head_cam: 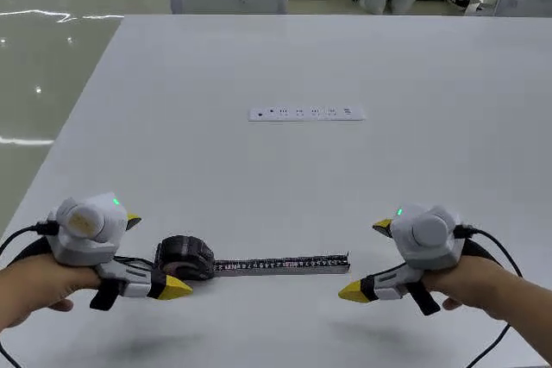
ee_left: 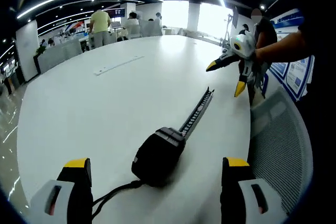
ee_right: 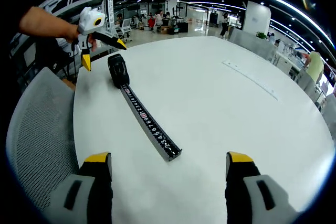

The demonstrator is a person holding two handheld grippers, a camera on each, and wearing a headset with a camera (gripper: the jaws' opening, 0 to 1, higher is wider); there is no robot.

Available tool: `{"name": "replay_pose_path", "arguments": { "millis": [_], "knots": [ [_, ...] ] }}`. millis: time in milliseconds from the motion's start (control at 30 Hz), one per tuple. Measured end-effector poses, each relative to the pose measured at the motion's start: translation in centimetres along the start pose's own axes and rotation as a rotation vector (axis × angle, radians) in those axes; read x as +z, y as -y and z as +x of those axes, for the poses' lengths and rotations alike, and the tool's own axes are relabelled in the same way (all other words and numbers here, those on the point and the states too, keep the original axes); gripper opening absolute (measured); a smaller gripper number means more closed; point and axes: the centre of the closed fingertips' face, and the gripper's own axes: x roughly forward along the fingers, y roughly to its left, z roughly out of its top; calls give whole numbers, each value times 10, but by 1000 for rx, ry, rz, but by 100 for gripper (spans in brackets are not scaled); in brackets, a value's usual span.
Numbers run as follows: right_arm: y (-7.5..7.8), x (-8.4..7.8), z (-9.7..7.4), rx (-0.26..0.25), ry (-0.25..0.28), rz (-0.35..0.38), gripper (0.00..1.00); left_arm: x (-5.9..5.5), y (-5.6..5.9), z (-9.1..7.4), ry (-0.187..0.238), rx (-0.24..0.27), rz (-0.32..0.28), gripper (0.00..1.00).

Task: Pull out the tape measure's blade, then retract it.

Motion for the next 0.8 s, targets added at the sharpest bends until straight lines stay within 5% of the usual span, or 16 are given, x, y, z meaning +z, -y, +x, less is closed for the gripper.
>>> {"name": "replay_pose_path", "arguments": {
  "millis": [167,500,800],
  "knots": [
    [-6,-12,-14,-33,35,42,98,-11,-2,-19,83,51,-120,100],
    [-17,-21,-53,-89,131,123,100,-49,6,-52,96,123,-187,100],
    [-27,-32,-79,-126,141,140,100,-50,9,-69,142,163,-219,100]
  ]
}}
